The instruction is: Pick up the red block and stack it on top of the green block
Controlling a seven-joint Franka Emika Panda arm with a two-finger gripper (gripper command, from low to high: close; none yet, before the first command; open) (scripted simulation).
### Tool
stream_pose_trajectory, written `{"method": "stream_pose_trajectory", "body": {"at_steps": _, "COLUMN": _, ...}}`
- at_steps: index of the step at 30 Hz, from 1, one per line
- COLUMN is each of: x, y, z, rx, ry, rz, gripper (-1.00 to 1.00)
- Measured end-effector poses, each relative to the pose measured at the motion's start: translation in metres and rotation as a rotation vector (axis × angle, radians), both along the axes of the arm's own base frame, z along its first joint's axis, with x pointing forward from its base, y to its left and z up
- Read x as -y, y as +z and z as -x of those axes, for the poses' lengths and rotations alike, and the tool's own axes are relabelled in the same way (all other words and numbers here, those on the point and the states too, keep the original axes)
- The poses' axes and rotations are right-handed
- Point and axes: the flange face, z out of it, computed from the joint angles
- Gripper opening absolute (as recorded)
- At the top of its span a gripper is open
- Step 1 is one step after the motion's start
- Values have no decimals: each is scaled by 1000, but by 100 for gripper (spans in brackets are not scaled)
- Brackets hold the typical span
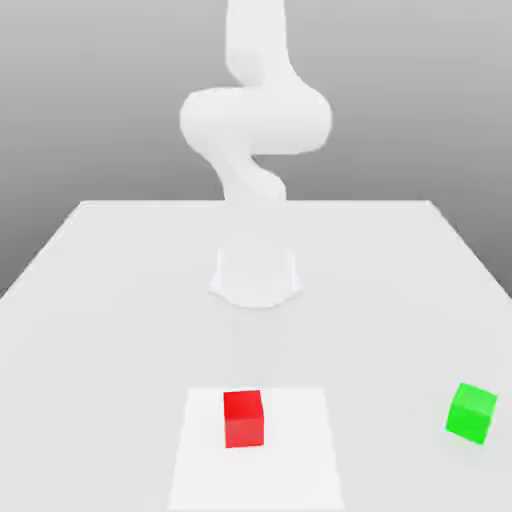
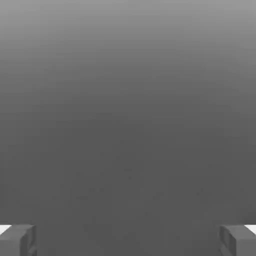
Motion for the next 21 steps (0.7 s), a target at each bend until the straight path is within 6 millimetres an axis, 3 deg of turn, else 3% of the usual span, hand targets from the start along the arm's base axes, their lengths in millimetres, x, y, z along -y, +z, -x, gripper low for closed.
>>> {"method": "stream_pose_trajectory", "body": {"at_steps": 4, "x": 3, "y": -99, "z": -45, "rx": -156, "ry": 9, "rz": 32, "gripper": 0}}
{"method": "stream_pose_trajectory", "body": {"at_steps": 9, "x": 10, "y": -219, "z": -67, "rx": -338, "ry": 27, "rz": 50, "gripper": 0}}
{"method": "stream_pose_trajectory", "body": {"at_steps": 13, "x": 15, "y": -312, "z": -60, "rx": -481, "ry": 49, "rz": 50, "gripper": 0}}
{"method": "stream_pose_trajectory", "body": {"at_steps": 17, "x": 17, "y": -398, "z": -34, "rx": -622, "ry": 76, "rz": 36, "gripper": 0}}
{"method": "stream_pose_trajectory", "body": {"at_steps": 19, "x": 17, "y": -436, "z": -16, "rx": -687, "ry": 90, "rz": 25, "gripper": 0}}
{"method": "stream_pose_trajectory", "body": {"at_steps": 21, "x": 17, "y": -461, "z": -11, "rx": -710, "ry": 95, "rz": 20, "gripper": 0}}
